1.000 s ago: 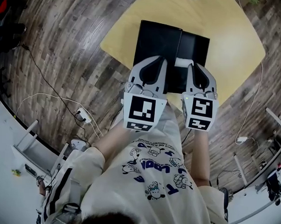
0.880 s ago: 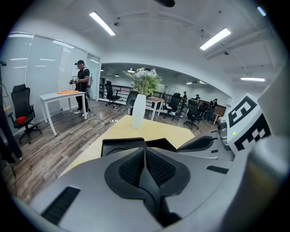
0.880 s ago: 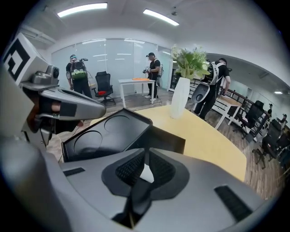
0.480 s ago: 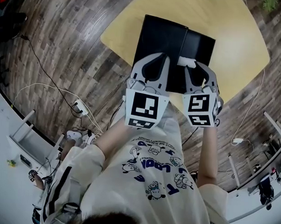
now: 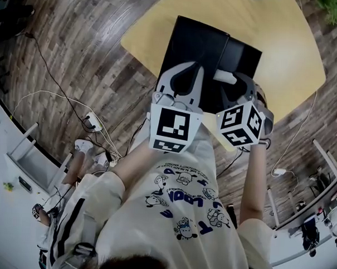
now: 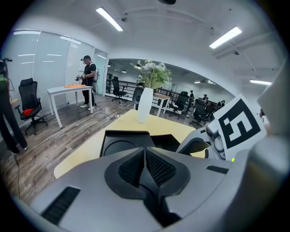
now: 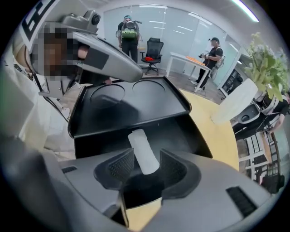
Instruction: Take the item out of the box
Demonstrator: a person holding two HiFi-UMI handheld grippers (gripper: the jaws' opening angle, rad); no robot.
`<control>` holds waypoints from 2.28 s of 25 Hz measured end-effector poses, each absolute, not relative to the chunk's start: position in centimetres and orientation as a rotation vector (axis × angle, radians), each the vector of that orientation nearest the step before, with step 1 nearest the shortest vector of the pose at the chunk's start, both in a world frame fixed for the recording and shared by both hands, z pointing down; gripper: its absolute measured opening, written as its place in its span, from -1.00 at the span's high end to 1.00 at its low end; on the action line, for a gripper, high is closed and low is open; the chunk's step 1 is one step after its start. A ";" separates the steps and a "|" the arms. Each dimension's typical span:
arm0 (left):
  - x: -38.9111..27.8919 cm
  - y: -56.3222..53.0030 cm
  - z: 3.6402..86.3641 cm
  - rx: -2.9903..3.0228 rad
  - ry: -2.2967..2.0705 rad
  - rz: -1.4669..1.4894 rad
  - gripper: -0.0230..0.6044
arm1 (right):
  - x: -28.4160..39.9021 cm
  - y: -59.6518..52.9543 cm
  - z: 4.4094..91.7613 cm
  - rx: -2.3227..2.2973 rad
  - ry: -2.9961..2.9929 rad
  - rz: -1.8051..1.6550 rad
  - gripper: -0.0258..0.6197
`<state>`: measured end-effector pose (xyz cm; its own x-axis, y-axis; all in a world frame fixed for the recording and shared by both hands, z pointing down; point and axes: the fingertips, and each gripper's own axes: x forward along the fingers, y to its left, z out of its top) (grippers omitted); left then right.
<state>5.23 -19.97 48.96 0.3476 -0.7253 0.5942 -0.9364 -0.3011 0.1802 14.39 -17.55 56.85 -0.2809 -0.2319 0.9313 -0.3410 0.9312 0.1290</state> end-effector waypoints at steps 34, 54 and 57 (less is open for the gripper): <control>2.8 -18.8 49.7 2.024 -1.482 0.559 0.84 | 13.8 -16.1 60.2 0.061 -1.683 0.002 0.42; 3.4 -19.1 48.7 2.067 -1.442 0.549 0.84 | 15.2 -15.3 58.9 0.180 -1.683 0.107 0.44; 3.4 -19.1 48.5 2.083 -1.434 0.545 0.84 | 15.2 -15.3 58.5 0.211 -1.693 0.122 0.44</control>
